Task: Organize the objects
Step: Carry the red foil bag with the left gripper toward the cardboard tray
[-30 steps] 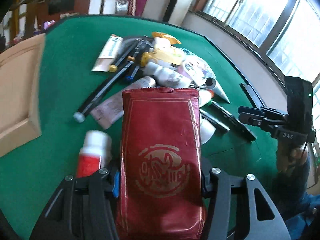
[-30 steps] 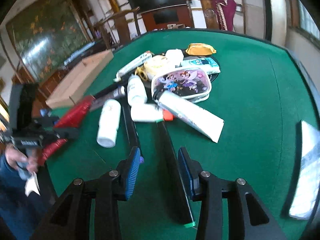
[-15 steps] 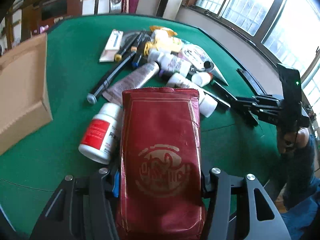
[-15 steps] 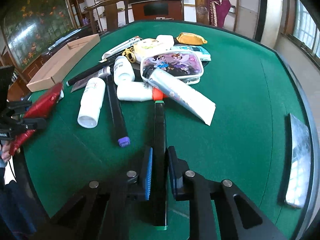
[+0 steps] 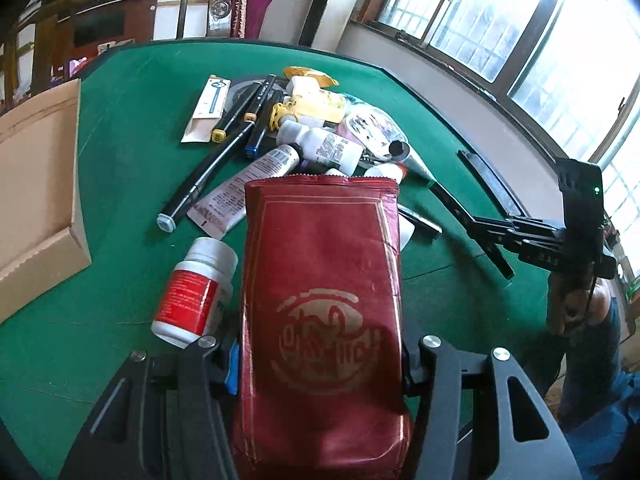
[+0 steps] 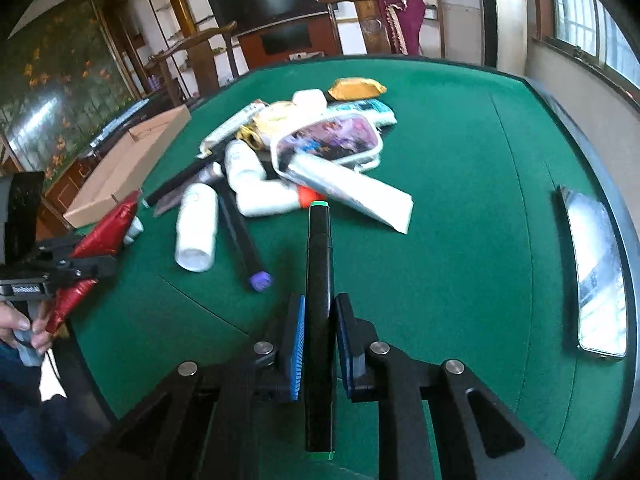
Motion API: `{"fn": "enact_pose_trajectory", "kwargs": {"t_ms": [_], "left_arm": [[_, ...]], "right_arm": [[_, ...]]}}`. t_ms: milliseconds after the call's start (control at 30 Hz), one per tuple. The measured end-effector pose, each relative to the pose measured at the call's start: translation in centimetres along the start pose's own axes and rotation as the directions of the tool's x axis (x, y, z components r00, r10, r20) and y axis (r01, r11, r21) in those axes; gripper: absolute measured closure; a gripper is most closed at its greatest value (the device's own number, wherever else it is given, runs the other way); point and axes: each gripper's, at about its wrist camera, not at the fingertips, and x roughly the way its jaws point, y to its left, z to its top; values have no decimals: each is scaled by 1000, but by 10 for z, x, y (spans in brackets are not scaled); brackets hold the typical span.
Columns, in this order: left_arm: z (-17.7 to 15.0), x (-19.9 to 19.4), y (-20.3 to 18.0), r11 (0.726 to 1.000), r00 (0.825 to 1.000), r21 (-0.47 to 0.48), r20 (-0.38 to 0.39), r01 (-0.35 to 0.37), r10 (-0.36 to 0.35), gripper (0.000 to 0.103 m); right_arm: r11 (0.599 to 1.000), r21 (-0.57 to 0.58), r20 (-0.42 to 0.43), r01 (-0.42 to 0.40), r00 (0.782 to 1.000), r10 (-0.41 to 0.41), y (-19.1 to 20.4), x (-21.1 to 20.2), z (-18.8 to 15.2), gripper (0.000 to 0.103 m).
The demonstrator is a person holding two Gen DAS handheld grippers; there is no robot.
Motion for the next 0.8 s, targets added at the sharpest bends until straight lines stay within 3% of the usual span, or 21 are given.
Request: {"fn": "enact_pose_trajectory", "kwargs": {"t_ms": [400, 800], "left_arm": [[-7, -36, 31, 999, 997, -45, 82, -10, 13, 49], [-23, -102, 103, 989, 978, -144, 202, -22, 51, 48]], "right_arm": [[992, -68, 36, -108, 993, 110, 80, 4, 38, 87], [965, -177, -17, -192, 981, 192, 197, 41, 81, 87]]}}
